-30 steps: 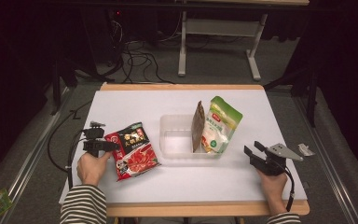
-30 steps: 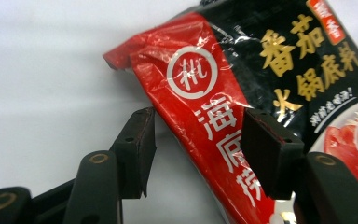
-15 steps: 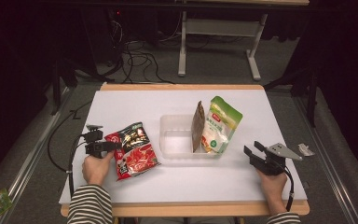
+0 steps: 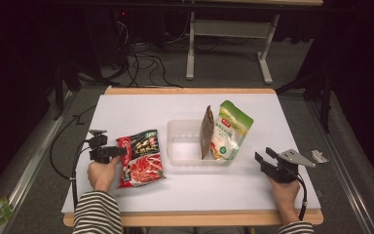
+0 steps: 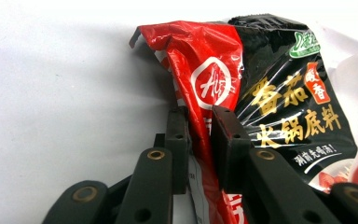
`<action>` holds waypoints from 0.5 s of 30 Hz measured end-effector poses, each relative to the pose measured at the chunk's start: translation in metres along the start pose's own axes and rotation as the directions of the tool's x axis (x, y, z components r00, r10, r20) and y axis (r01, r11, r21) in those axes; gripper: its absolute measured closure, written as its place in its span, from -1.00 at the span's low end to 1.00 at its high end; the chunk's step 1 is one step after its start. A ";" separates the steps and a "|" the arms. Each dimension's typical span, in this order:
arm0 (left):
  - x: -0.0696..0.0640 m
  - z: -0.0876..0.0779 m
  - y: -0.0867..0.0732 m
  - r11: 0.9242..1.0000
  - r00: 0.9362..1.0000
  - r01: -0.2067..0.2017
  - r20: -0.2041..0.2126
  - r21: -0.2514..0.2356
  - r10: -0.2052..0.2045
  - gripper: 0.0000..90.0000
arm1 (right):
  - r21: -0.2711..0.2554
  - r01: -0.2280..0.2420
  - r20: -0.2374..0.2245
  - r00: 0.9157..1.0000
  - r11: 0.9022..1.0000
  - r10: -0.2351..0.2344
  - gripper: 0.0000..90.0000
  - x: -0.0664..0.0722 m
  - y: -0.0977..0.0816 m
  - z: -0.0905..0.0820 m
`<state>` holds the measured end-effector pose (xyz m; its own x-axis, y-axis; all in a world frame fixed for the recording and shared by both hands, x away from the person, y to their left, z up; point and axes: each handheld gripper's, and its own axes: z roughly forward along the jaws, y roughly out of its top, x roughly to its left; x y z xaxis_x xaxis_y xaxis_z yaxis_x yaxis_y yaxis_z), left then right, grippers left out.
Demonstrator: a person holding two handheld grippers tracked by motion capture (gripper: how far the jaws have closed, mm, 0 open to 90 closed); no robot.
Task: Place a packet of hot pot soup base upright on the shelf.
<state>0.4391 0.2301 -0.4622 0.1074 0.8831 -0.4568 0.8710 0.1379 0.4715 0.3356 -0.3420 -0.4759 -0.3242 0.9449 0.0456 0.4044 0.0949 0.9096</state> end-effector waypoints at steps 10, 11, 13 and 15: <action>-0.012 -0.016 -0.004 0.995 0.997 -0.036 0.070 -0.093 0.043 0.88 | -0.006 -0.007 -0.004 1.000 1.000 0.007 0.04 -0.001 0.000 0.000; -0.012 -0.019 -0.005 0.994 0.996 -0.040 0.079 -0.100 0.048 0.88 | -0.007 -0.003 -0.004 1.000 1.000 0.003 0.04 -0.001 0.000 0.000; -0.014 -0.024 -0.006 0.992 0.994 -0.049 0.090 -0.118 0.060 0.89 | -0.006 -0.007 -0.005 1.000 1.000 0.007 0.04 -0.001 0.000 -0.001; -0.016 -0.029 -0.008 0.989 0.993 -0.057 0.099 -0.136 0.071 0.90 | -0.006 -0.007 -0.006 1.000 1.000 0.007 0.03 -0.001 0.000 -0.001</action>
<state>0.4166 0.2284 -0.4364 0.2160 0.8417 -0.4948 0.7903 0.1469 0.5948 0.3353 -0.3433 -0.4759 -0.3264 0.9437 0.0544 0.4014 0.0863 0.9118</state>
